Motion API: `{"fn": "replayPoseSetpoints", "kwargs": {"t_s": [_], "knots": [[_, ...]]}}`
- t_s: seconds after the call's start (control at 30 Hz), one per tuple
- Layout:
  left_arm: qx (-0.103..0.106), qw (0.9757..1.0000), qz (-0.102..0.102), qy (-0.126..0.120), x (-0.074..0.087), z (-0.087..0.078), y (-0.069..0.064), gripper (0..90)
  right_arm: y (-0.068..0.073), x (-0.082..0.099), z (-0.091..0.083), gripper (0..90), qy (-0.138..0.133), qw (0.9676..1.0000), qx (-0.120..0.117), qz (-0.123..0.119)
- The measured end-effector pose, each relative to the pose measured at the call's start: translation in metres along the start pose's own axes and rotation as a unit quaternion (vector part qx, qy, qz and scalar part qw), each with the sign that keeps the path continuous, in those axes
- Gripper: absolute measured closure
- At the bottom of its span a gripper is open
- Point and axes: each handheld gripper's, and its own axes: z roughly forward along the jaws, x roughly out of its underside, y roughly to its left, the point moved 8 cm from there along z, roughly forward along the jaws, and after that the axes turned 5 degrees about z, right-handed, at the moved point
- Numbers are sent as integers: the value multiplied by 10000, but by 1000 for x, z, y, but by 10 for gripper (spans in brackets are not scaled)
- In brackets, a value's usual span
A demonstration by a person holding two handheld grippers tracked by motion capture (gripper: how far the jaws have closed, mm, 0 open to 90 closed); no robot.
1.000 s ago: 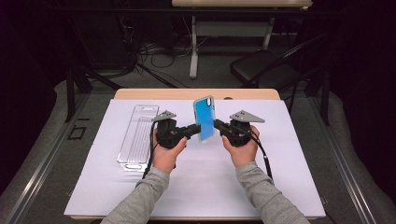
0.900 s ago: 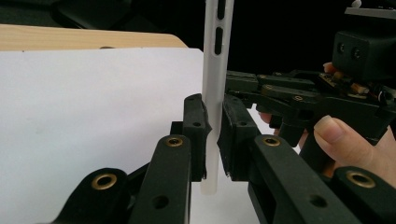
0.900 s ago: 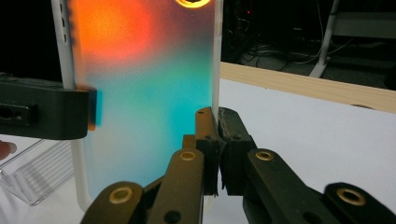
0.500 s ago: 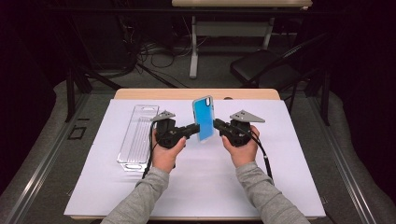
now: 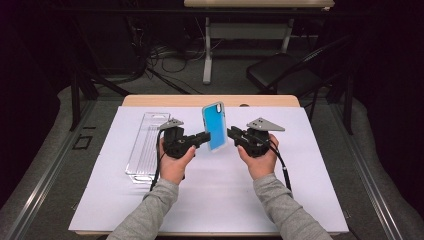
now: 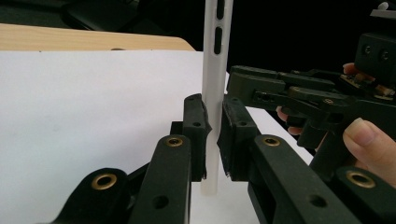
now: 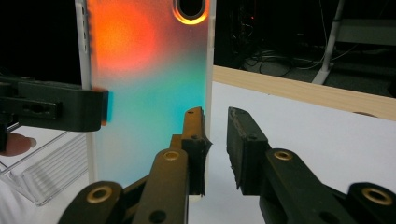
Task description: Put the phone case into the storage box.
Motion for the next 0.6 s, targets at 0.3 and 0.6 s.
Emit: {"fn": "replayPoseSetpoints", "kwargs": {"t_s": [0.3,0.6], "knots": [[-19,10000,25,-76,-4,-8,4,818,2,-2,-2,696,51,9999,-112,9],[21,9999,67,-116,-6,-19,8,818,6,-6,-4,593,177,9996,-224,-51]]}}
